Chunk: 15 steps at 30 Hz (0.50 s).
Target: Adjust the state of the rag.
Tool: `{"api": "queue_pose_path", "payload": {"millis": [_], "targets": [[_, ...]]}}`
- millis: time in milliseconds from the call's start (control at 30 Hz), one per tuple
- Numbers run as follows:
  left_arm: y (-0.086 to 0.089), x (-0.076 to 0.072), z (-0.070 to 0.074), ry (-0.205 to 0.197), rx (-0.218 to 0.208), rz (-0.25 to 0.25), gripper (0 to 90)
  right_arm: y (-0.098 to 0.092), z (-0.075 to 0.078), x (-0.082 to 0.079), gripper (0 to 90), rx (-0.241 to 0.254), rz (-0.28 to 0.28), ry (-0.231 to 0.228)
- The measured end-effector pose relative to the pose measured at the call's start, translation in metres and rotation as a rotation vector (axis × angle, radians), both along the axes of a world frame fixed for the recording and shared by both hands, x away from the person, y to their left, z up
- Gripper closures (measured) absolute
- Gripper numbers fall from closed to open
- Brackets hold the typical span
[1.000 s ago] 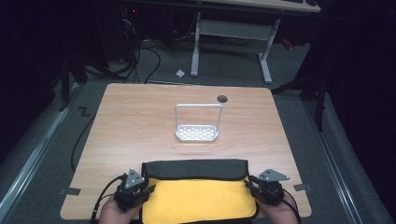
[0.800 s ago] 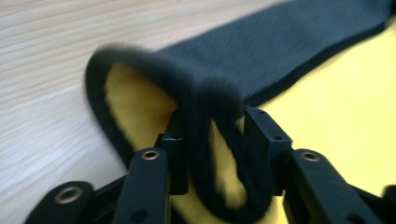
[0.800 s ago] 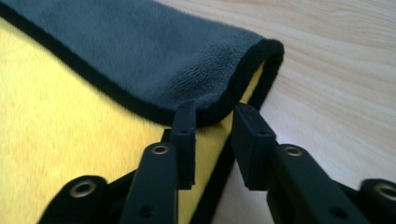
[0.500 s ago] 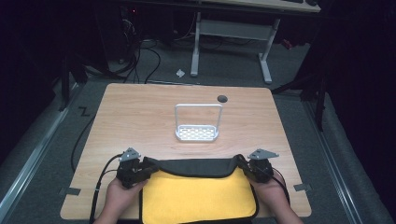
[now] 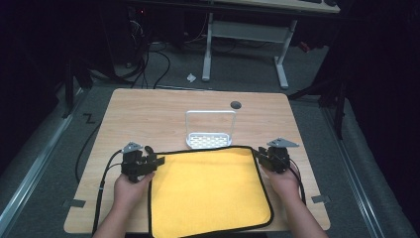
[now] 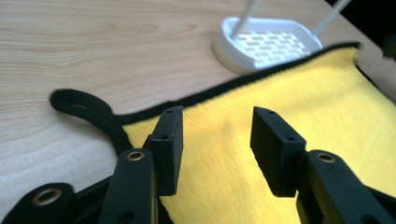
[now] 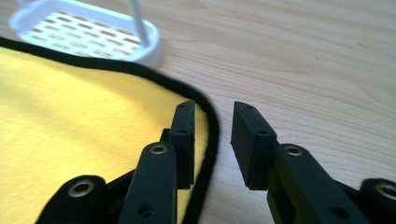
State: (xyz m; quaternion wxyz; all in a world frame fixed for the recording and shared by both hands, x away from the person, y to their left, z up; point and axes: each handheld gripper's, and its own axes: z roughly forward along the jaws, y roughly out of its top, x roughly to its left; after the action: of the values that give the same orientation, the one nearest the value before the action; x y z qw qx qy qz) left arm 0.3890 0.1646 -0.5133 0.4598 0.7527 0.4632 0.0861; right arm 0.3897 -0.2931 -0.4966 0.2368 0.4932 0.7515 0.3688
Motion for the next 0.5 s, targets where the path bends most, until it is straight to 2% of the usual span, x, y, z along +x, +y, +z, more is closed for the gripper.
{"api": "queue_pose_path", "payload": {"millis": [33, 67, 100, 133, 167, 200, 233, 333, 500], "targets": [[-0.002, -0.006, -0.001, -0.007, 0.037, -0.018, 54.1, 0.003, 0.001, -0.005, 68.5, -0.013, 0.015, -0.006], [-0.002, -0.006, -0.001, -0.007, 0.037, -0.018, 54.2, 0.003, 0.001, -0.005, 68.5, -0.013, 0.015, -0.006], [-0.005, -0.011, -0.004, -0.009, 0.071, -0.028, 54.2, 0.007, 0.0, -0.01, 68.1, -0.03, 0.035, -0.006], [-0.01, -0.02, -0.01, -0.016, 0.128, -0.05, 55.3, 0.014, -0.005, -0.016, 68.0, -0.068, 0.071, 0.005], [-0.01, -0.02, -0.01, -0.016, 0.128, -0.05, 55.2, 0.014, -0.005, -0.016, 68.0, -0.068, 0.071, 0.005], [-0.012, -0.023, -0.013, -0.02, 0.155, -0.054, 55.2, 0.017, -0.01, -0.018, 68.0, -0.083, 0.085, 0.017], [-0.014, -0.026, -0.016, -0.027, 0.179, -0.054, 55.6, 0.021, -0.02, -0.019, 68.0, -0.119, 0.088, 0.048], [-0.017, -0.028, -0.021, -0.042, 0.185, -0.048, 56.5, 0.02, -0.03, -0.02, 67.5, -0.133, 0.09, 0.08], [-0.029, -0.018, -0.021, -0.041, 0.171, -0.064, 58.6, 0.007, -0.029, -0.029, 66.9, -0.124, 0.064, 0.095]]}}
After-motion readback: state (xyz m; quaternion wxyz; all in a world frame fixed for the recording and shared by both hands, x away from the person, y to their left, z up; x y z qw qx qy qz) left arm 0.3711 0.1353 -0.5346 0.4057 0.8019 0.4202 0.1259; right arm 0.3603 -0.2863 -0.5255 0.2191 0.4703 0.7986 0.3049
